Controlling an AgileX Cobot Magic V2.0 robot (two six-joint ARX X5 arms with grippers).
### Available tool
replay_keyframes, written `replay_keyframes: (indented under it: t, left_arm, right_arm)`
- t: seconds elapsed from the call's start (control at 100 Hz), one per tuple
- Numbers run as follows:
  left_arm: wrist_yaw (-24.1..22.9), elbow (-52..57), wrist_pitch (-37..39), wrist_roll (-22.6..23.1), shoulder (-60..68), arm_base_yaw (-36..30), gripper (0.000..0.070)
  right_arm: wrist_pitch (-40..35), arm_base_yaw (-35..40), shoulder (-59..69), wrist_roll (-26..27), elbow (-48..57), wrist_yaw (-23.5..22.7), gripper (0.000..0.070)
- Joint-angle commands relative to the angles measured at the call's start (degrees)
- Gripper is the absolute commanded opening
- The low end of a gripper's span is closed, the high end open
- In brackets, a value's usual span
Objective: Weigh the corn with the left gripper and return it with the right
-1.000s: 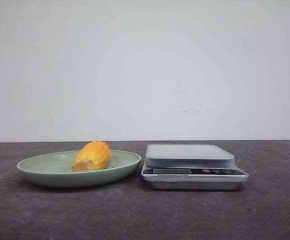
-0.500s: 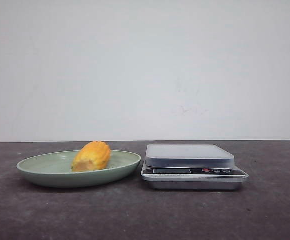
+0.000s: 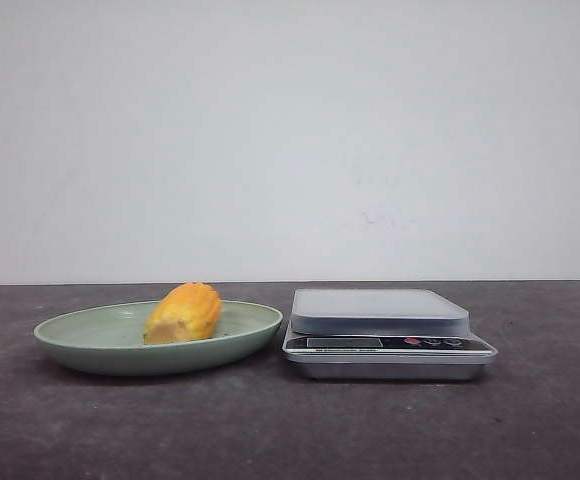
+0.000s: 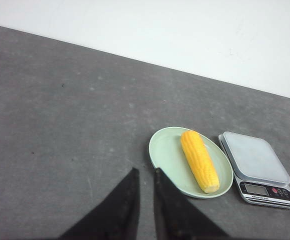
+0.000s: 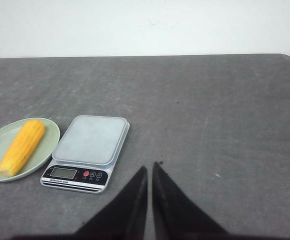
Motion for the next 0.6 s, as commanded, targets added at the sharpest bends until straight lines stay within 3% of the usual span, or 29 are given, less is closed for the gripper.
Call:
replay_keyframes:
  t: [0.0,0.16,0.27,0.51,0.59]
  left_arm:
    - [-1.4,0.5,1.2,1.8,-0.3,1.1,0.0004]
    - [-1.7,-2.6,2.9,1.1,-0.3,7.3,0.0003]
    - [-0.2,-7.0,9.1,1.9,-0.4,12.5,0.0004]
    - [9.4,-21.8,35.6,7.0,-0.5,17.6,0.0004]
    - [10.5,-28.2,43.8,7.8,-0.5,17.9,0.0004]
  right_arm:
    - [0.7,0.2,0.1,0.6,0.7,0.0,0.0009]
    - [0.7,0.2,0.1,0.6,0.7,0.0,0.0009]
    - [0.7,0.2,0.1,0.6,0.7,0.0,0.0009]
    - [0.7,0.2,0.1,0.6,0.7,0.0,0.0009]
    - [0.7,0.2,0.1,0.6,0.7,0.0,0.0009]
